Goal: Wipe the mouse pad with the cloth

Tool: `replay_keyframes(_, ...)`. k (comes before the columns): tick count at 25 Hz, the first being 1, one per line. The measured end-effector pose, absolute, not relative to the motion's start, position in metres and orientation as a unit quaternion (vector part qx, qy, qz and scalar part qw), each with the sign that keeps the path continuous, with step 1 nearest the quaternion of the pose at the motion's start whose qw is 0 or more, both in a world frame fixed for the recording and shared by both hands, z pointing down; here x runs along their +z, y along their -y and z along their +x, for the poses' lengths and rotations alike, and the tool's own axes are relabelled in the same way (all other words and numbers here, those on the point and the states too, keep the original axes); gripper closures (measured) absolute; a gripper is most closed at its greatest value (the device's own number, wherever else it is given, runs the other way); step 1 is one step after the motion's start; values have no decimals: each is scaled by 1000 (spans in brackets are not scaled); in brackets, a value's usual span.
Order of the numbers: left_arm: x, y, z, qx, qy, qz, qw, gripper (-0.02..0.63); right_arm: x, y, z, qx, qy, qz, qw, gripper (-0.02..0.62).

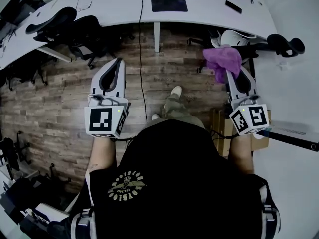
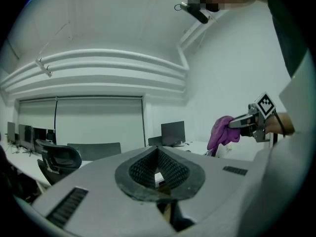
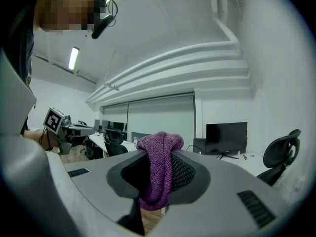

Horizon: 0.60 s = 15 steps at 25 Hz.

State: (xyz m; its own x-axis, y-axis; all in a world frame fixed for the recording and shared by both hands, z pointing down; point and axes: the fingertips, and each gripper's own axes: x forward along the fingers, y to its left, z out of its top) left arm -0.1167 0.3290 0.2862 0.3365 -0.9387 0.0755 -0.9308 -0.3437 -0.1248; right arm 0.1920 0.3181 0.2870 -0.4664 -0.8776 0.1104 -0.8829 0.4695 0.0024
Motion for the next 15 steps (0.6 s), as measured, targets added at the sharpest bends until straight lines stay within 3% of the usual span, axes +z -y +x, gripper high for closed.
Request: replay_keyframes(15, 293, -248, -119, -83, -568, -819, 21, 604, 292, -237, 191, 43, 852, 519, 58, 505)
